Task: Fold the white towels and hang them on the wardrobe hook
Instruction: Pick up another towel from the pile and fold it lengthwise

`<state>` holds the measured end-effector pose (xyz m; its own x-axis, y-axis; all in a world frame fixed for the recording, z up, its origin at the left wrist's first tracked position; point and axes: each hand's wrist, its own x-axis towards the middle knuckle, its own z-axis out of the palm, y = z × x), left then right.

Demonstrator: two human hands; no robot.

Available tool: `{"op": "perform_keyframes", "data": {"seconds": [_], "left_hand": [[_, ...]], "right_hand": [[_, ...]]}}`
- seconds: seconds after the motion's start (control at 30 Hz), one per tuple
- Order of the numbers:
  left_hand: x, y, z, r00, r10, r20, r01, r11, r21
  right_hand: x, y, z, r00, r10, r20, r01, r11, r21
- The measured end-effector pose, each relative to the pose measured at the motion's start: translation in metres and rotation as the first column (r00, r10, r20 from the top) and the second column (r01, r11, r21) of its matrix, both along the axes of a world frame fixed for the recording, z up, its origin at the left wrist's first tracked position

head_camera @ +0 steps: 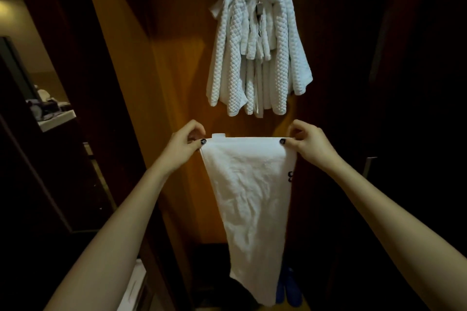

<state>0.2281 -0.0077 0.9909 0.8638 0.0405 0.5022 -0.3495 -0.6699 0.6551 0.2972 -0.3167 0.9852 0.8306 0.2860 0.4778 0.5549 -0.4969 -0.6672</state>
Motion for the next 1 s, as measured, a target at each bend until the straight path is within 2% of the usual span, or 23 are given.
{"op": "perform_keyframes", "data": {"seconds": [0.13, 0.23, 0.3, 0.4, 0.5, 0.57, 0.7, 0.83, 1.0], "left_hand": [[-0.007, -0.002, -0.003, 0.991, -0.01, -0.136, 0.005, 0.999, -0.035], [-0.005, -0.012, -0.009, 0.975, 0.025, -0.221, -0.031, 0.999, -0.025], [-0.002, -0.024, -0.016, 0.966, 0.032, -0.258, -0.036, 0.999, -0.012], [-0.001, -0.036, -0.027, 0.966, -0.009, -0.258, -0.012, 0.997, -0.078], [-0.004, -0.045, -0.027, 0.967, -0.078, -0.244, 0.043, 0.988, -0.147], [-0.007, -0.052, -0.021, 0.962, -0.141, -0.235, 0.1, 0.979, -0.175], [-0.012, -0.069, -0.009, 0.943, -0.248, -0.221, 0.206, 0.958, -0.197], [-0.018, -0.076, -0.004, 0.947, -0.272, -0.172, 0.22, 0.937, -0.27], [-0.022, -0.074, -0.001, 0.94, -0.303, -0.155, 0.222, 0.891, -0.396]], "right_hand": [[-0.001, -0.014, 0.007, 0.971, 0.21, -0.113, -0.217, 0.975, -0.051], [-0.004, -0.013, 0.002, 0.972, 0.159, -0.173, -0.174, 0.982, -0.074], [-0.009, -0.009, -0.006, 0.95, 0.125, -0.285, -0.125, 0.992, 0.02], [-0.017, -0.011, -0.016, 0.842, 0.25, -0.479, -0.183, 0.966, 0.184], [-0.027, -0.014, -0.016, 0.734, 0.41, -0.541, -0.337, 0.912, 0.235], [-0.035, -0.007, -0.012, 0.749, 0.441, -0.495, -0.395, 0.897, 0.201], [-0.047, 0.022, -0.002, 0.896, 0.348, -0.275, -0.336, 0.937, 0.093], [-0.055, 0.041, 0.007, 0.94, 0.315, -0.135, -0.314, 0.949, 0.027], [-0.059, 0.053, 0.02, 0.959, 0.247, 0.139, -0.219, 0.957, -0.193]]}}
